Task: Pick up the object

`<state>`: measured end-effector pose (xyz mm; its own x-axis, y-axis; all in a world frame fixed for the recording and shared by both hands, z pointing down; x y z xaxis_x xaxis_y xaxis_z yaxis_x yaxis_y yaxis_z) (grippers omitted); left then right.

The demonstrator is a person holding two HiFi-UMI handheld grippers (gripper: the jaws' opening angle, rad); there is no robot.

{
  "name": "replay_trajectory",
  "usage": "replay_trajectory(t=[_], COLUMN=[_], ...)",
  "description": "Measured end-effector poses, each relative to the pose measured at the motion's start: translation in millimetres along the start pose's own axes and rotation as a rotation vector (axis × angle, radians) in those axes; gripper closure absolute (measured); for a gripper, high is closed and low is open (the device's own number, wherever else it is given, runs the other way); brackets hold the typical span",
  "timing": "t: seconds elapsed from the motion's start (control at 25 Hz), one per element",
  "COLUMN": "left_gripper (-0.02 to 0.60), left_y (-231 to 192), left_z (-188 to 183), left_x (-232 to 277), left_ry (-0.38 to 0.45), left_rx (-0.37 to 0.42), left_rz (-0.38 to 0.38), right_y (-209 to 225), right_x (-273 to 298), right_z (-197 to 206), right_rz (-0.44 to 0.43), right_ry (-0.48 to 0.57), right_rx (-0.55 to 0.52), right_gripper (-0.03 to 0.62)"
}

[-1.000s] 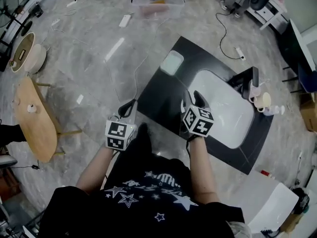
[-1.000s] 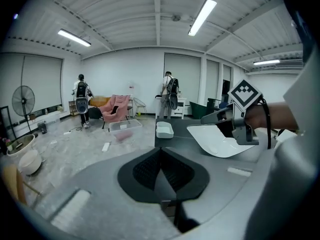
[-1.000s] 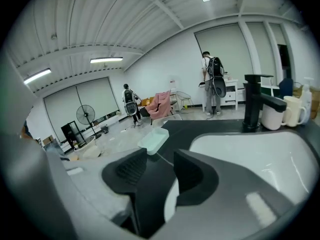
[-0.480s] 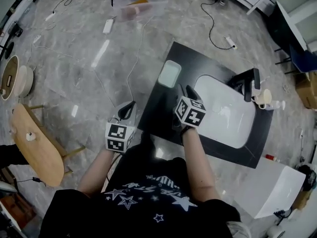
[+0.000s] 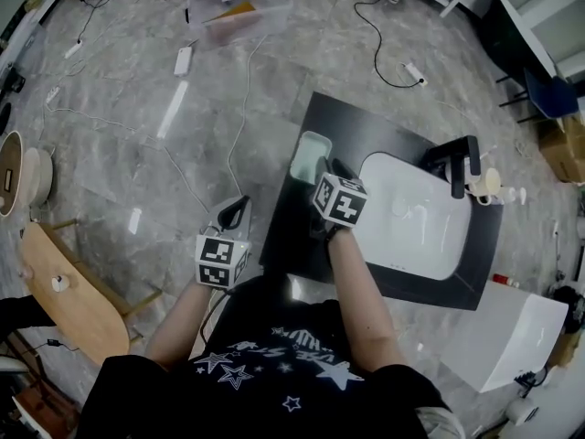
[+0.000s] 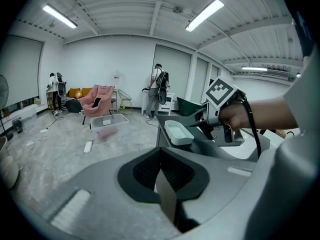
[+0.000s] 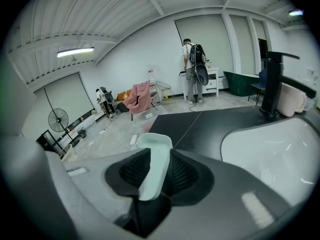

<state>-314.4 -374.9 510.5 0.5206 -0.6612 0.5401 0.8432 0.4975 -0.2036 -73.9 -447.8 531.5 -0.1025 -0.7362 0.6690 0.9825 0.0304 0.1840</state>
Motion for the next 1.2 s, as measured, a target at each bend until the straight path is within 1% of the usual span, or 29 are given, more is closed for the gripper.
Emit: replay_trajectory(t=[0.2,0.4,0.48,0.6,0.76,0.88,1.04,1.2], left_gripper=[0.572,0.572,0.572,0.571,0.571,0.572,0.571,0.572], left_y=[-5.4,-10.4,-11.3,-12.5,-12.9,-13.9,-12.2,-2.0], left_z=[-1.8,1.7,2.8,5.4,6.4,7.9,7.4,1.7], left_x=[10.7,15.4,16.0,17.9,17.6,17.8,18.2,15.0], left_ry=[-0.010,-0.031,-0.036,-0.040,-0.042,-0.047,-0.044,-0.023], left_rx=[-0.005,-0.017,-0.021,-0.024,-0.027,-0.031,-0.027,-0.013], left_rz=[0.020,0.029,0.032,0.035,0.038,0.040,0.042,0.028], right_y=[2.7,0.3,0.1,1.7,3.5,4.6,7.4,12.6], right_x=[14.9,21.5,22.7,24.2,23.2,20.4,12.3,-5.0], right_z=[2.1,7.4,9.7,15.4,17.3,16.9,15.0,10.1], right_rz=[0.036,0.050,0.062,0.090,0.126,0.134,0.123,0.085], right_ry=[-0.062,-0.106,-0.126,-0.148,-0.153,-0.154,-0.140,-0.115], right_rx=[0.017,0.018,0.023,0.041,0.054,0.063,0.072,0.066], right_gripper=[0.475,0.482,0.495,0.532,0.567,0.577,0.581,0.582])
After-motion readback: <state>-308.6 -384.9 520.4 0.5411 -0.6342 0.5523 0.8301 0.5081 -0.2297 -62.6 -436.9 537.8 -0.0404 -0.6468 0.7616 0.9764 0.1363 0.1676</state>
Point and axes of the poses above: the fingertips, and each gripper's own axes: x forward along the fingers, y to its right, z out of its underside, the point moved 7 cm from there along -x, backward along the fingers, and after that the axes turned 6 degrees about -x, right-handed, at the moved point
